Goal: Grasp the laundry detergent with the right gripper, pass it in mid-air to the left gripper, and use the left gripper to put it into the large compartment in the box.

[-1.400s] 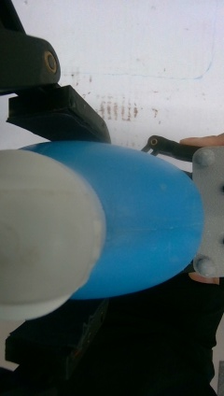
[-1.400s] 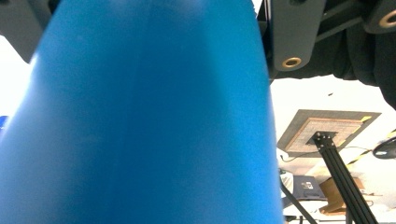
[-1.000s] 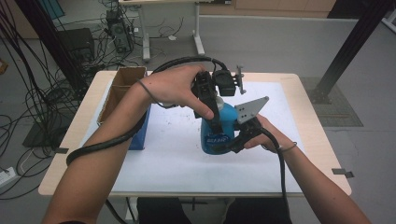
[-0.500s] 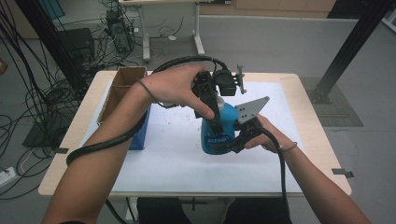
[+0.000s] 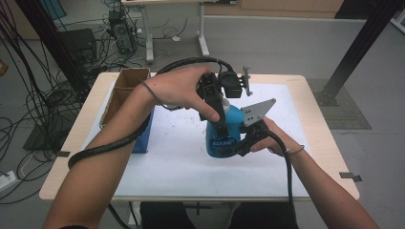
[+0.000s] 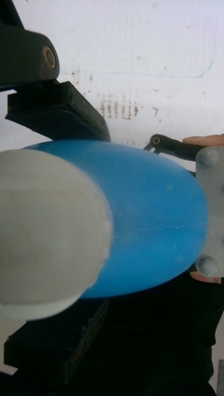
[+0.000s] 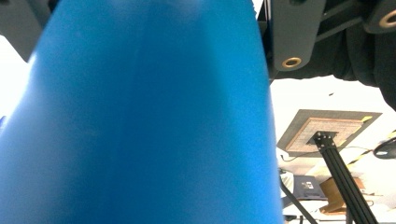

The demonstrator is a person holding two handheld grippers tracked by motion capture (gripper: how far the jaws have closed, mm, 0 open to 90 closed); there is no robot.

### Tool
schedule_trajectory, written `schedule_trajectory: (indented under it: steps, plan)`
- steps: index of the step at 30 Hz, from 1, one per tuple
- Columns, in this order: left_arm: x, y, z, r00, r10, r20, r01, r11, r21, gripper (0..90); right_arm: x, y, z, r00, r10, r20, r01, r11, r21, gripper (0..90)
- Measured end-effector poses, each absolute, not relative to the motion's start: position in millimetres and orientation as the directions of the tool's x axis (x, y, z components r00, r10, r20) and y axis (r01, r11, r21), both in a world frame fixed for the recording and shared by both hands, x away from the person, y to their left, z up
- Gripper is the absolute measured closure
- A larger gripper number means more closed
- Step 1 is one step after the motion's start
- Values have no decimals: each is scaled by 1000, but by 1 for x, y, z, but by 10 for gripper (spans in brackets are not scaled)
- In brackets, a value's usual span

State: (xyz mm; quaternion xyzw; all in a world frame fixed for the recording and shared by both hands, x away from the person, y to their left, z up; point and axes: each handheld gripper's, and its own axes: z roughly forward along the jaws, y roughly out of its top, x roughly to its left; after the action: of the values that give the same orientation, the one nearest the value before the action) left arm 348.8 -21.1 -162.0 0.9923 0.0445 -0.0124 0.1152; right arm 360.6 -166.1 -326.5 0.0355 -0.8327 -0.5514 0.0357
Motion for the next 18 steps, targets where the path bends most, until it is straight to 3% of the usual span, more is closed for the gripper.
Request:
schedule_trajectory:
  steps: [18]
  plan:
    - [349,-20,-162,995,88,-37,94,-970,224,183,361,-166,-327,-995,-100,23,-18,392,920,403]
